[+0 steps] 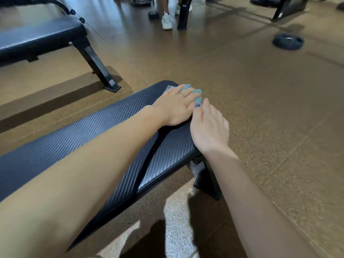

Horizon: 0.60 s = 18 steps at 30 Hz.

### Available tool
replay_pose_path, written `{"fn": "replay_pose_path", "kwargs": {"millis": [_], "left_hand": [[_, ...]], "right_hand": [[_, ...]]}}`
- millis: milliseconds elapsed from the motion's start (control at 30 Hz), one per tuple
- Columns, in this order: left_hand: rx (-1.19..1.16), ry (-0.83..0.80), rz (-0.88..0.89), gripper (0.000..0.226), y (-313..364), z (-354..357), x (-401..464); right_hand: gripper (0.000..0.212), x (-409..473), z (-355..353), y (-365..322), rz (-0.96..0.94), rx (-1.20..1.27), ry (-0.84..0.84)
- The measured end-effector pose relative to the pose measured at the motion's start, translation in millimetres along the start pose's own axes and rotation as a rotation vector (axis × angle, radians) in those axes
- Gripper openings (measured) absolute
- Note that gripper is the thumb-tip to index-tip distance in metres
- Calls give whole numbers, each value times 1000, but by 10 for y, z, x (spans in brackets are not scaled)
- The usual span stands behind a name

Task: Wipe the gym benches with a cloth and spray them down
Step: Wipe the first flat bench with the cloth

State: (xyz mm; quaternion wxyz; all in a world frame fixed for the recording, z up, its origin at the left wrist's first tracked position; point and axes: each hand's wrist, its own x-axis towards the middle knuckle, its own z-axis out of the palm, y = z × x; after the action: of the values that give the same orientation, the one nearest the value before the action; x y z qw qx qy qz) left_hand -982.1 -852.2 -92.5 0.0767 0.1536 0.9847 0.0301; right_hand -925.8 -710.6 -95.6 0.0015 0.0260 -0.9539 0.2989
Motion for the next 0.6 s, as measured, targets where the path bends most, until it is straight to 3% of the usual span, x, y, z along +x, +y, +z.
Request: {"fn": "replay_pose_path", "kwargs": {"millis": [100, 300, 600], "left_hand": [[-12, 10, 9, 82, 34, 11, -267], [-14, 59, 77, 68, -317, 60, -1428], [-37, 22, -200, 88, -481, 51, -438]], "right_hand": [[59, -18, -2, 22, -21, -18, -10], [58, -50, 95, -33, -27, -165, 53], [58, -65, 53, -68, -17, -212, 24]]}}
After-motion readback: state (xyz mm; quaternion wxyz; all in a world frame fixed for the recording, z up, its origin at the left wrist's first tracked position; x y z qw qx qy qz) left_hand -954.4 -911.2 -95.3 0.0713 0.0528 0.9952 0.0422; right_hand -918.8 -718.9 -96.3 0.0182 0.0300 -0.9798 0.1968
